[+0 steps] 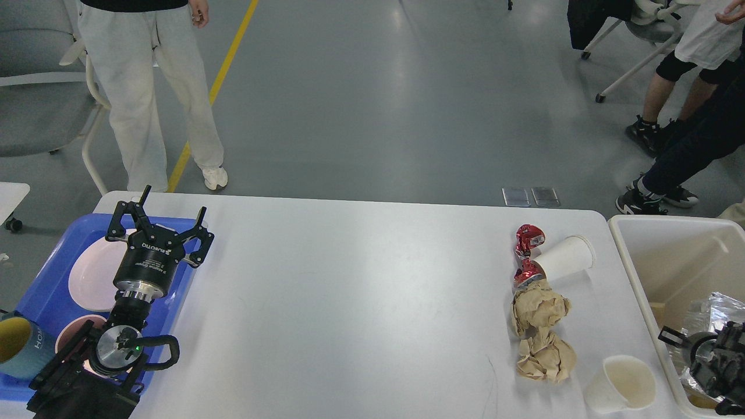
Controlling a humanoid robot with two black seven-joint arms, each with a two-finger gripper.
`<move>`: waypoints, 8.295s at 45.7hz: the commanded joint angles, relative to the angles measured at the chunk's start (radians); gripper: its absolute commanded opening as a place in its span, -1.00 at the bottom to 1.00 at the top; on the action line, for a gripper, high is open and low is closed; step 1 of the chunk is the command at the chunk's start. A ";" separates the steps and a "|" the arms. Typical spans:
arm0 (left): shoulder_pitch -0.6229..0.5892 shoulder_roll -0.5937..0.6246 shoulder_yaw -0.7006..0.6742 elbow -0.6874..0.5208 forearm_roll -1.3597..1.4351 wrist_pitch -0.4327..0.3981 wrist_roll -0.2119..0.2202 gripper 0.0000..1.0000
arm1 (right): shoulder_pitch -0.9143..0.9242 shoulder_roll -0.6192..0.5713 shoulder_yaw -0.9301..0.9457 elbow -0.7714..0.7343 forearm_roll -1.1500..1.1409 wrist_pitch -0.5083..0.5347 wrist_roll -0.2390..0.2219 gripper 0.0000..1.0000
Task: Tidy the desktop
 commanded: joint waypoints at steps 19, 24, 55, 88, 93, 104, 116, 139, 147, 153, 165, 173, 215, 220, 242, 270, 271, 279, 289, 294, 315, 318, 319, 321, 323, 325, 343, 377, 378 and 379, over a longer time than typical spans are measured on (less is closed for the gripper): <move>0.000 0.000 0.000 0.000 0.000 0.000 0.000 0.93 | -0.007 -0.003 0.000 0.005 0.000 -0.190 0.005 1.00; 0.000 0.000 0.000 -0.001 0.000 0.000 0.000 0.93 | -0.005 -0.007 0.000 0.005 0.000 -0.190 0.005 1.00; -0.002 0.000 0.000 -0.001 0.000 0.000 0.002 0.93 | 1.045 -0.164 -0.521 0.826 -0.166 0.452 -0.167 1.00; 0.000 0.000 0.000 0.000 0.000 0.000 0.000 0.93 | 2.035 -0.035 -0.646 1.611 -0.153 0.757 -0.159 0.98; 0.000 0.000 0.000 0.000 0.000 0.000 0.000 0.93 | 2.038 -0.013 -0.641 1.612 -0.144 0.711 -0.159 0.98; 0.000 0.000 0.000 -0.001 0.000 0.000 0.000 0.93 | 2.024 -0.029 -0.641 1.612 -0.143 0.706 -0.161 0.99; 0.000 0.000 0.000 0.000 0.000 0.000 0.000 0.93 | 1.868 -0.165 -0.647 1.605 -0.158 0.689 -0.167 0.98; 0.000 -0.001 0.000 -0.001 0.000 0.000 0.000 0.93 | 1.201 -0.326 -0.509 1.521 -0.242 0.148 -0.164 0.95; 0.000 -0.001 0.000 -0.001 0.000 0.000 0.000 0.93 | 1.081 -0.325 -0.453 1.464 -0.242 0.134 -0.164 0.95; 0.000 -0.001 0.000 -0.001 0.000 0.000 0.000 0.93 | 1.004 -0.323 -0.425 1.424 -0.242 0.123 -0.164 0.95; 0.000 -0.001 0.000 -0.001 0.000 0.000 0.002 0.93 | 0.835 -0.297 -0.347 1.334 -0.239 0.043 -0.159 0.27; 0.000 -0.001 0.000 -0.001 0.000 0.000 0.002 0.93 | 0.829 -0.305 -0.345 1.334 -0.227 0.049 -0.159 -1.00; 0.000 -0.001 0.001 -0.001 0.000 0.000 0.003 0.93 | 1.315 -0.409 -0.561 1.404 -0.206 0.500 -0.166 -1.00; 0.000 -0.001 0.001 -0.001 0.000 0.000 0.003 0.93 | 1.556 -0.380 -0.705 1.453 -0.157 0.605 -0.164 -1.00; 0.000 -0.001 0.001 -0.001 0.000 0.000 0.003 0.93 | 1.872 -0.196 -0.928 1.565 0.012 0.611 -0.104 -1.00; 0.000 -0.001 0.001 -0.001 0.000 0.000 0.002 0.93 | 0.977 -0.480 -0.536 0.955 0.006 0.163 -0.101 -1.00; 0.000 -0.001 0.001 -0.001 0.000 0.000 0.002 0.93 | 0.935 -0.478 -0.510 0.929 0.006 0.152 -0.101 -1.00; 0.000 -0.001 0.001 -0.001 0.000 0.000 0.002 0.93 | 0.636 -0.416 -0.327 0.688 0.006 0.123 -0.104 -1.00; 0.000 -0.001 0.001 -0.001 0.000 0.000 0.002 0.93 | 0.236 -0.207 -0.163 0.243 0.023 0.103 -0.106 -1.00; 0.000 -0.001 0.001 -0.001 0.000 0.000 0.002 0.93 | 0.079 -0.129 -0.075 0.065 0.020 0.100 -0.106 -1.00; 0.000 -0.001 0.001 -0.001 0.000 0.000 0.003 0.93 | -0.102 0.003 -0.011 -0.111 0.023 -0.035 -0.110 -1.00; 0.000 -0.001 0.001 -0.001 0.000 0.000 0.002 0.93 | -0.120 0.011 -0.011 -0.111 0.021 -0.040 -0.109 -0.88; 0.000 -0.001 0.001 -0.001 0.000 0.000 0.002 0.93 | -0.125 0.013 -0.011 -0.113 0.021 -0.044 -0.109 -0.51; 0.000 -0.001 0.001 -0.001 0.000 0.000 0.002 0.93 | -0.127 0.011 -0.011 -0.111 0.023 -0.062 -0.107 0.24; 0.000 -0.001 0.001 -0.001 0.000 0.000 0.002 0.93 | -0.128 0.013 -0.009 -0.108 0.023 -0.105 -0.107 1.00; 0.000 -0.001 0.001 -0.001 0.000 0.000 0.002 0.93 | -0.128 0.014 -0.008 -0.104 0.023 -0.115 -0.107 1.00; 0.000 -0.001 0.001 -0.001 0.000 0.000 0.002 0.93 | -0.122 0.000 -0.009 -0.104 0.023 -0.115 -0.107 1.00; 0.000 -0.001 0.001 -0.001 0.000 0.000 0.003 0.93 | 0.635 -0.174 -0.147 0.262 -0.282 0.568 -0.172 1.00; 0.000 -0.001 0.001 -0.001 0.000 0.000 0.003 0.93 | 0.697 -0.191 -0.173 0.333 -0.291 0.572 -0.173 1.00; 0.000 -0.001 0.001 -0.001 0.000 0.000 0.003 0.93 | 0.759 -0.207 -0.205 0.406 -0.295 0.576 -0.175 1.00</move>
